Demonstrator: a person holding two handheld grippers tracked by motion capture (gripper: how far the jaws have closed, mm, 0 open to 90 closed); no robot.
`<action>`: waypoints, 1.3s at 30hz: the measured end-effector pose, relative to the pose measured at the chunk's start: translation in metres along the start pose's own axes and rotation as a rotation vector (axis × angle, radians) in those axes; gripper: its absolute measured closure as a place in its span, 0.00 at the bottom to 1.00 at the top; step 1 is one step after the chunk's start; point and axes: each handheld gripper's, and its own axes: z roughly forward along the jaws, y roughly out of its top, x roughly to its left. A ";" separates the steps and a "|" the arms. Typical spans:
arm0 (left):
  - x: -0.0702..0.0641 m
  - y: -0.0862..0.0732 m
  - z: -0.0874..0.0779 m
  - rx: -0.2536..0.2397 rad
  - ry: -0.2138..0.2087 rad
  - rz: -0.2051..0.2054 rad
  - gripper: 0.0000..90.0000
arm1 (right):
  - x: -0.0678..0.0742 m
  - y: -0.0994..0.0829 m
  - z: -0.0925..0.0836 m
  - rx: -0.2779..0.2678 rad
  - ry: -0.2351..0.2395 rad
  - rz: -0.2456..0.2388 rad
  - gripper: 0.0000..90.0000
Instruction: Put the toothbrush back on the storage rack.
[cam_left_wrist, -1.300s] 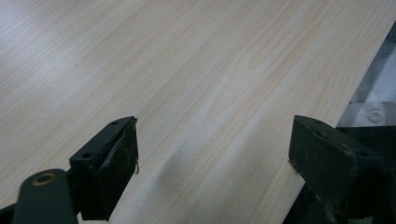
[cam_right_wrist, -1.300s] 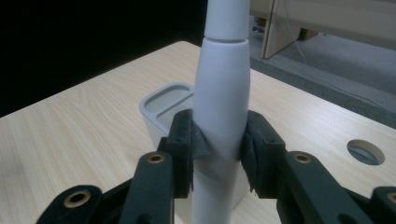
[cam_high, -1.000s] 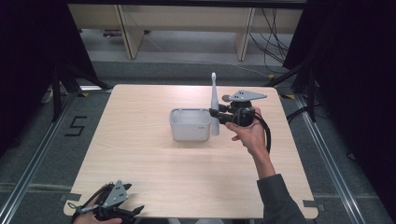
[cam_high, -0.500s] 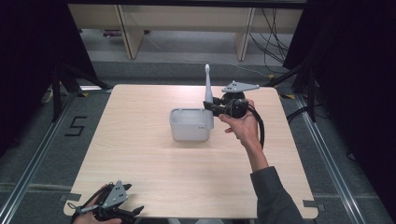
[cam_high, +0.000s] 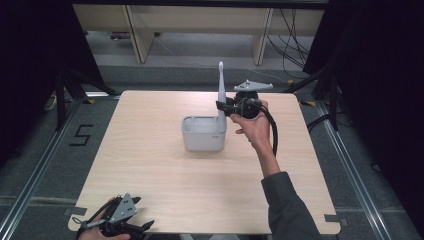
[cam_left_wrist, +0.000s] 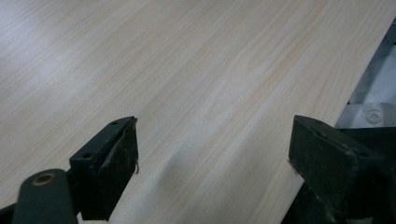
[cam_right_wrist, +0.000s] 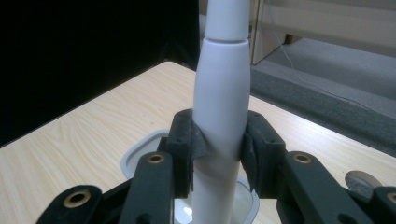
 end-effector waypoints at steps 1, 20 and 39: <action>0.001 0.000 0.000 0.015 -0.006 0.008 0.17 | -0.001 0.000 0.003 0.003 -0.006 0.009 0.74; 0.000 0.000 0.000 -0.001 -0.002 0.002 0.17 | -0.004 -0.006 0.029 0.027 -0.035 0.026 0.74; -0.001 0.000 -0.001 -0.003 -0.002 -0.001 0.17 | -0.008 -0.031 0.044 0.079 -0.044 0.039 0.74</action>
